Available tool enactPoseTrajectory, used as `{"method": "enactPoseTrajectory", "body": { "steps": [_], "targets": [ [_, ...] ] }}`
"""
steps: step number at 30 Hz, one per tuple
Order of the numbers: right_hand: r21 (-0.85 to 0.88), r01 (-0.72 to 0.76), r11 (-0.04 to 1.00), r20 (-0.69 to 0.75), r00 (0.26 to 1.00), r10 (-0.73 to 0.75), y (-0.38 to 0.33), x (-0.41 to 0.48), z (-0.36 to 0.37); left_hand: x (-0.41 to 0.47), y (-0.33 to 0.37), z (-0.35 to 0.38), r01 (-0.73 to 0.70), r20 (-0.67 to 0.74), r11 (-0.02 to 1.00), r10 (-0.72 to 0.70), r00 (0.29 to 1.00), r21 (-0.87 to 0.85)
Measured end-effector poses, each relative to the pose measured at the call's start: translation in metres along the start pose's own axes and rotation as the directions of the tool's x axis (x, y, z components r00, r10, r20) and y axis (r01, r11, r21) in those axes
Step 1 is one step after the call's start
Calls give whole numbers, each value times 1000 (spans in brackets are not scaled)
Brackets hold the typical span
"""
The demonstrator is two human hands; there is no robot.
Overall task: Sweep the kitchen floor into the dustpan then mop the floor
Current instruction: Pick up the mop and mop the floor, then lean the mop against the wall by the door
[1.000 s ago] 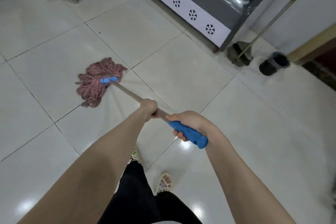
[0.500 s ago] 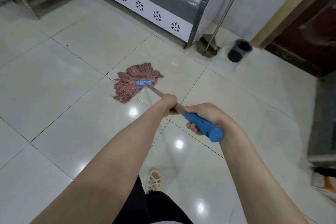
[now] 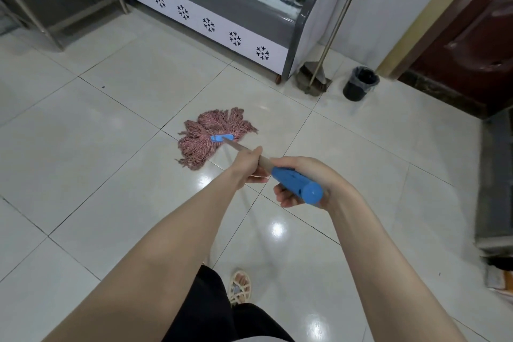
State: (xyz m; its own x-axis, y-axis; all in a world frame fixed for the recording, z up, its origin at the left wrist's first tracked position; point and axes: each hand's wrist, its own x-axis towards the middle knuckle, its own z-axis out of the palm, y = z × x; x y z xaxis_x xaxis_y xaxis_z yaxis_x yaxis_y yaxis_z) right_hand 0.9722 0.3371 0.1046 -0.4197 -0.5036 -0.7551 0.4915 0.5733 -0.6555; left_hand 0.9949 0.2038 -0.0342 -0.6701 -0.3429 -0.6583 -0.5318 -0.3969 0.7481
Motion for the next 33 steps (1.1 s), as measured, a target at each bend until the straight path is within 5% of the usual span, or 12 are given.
{"method": "enactPoseTrajectory", "body": {
  "steps": [17, 33],
  "targets": [
    [29, 489, 872, -44, 872, -487, -83, -28, -15, 1, 91, -31, -273, -37, 958, 277, 960, 91],
    [-187, 624, 759, -268, 711, -650, -259, 54, 38, 62, 242, -129, -431, 172, 874, 399, 901, 226]
  ]
}}
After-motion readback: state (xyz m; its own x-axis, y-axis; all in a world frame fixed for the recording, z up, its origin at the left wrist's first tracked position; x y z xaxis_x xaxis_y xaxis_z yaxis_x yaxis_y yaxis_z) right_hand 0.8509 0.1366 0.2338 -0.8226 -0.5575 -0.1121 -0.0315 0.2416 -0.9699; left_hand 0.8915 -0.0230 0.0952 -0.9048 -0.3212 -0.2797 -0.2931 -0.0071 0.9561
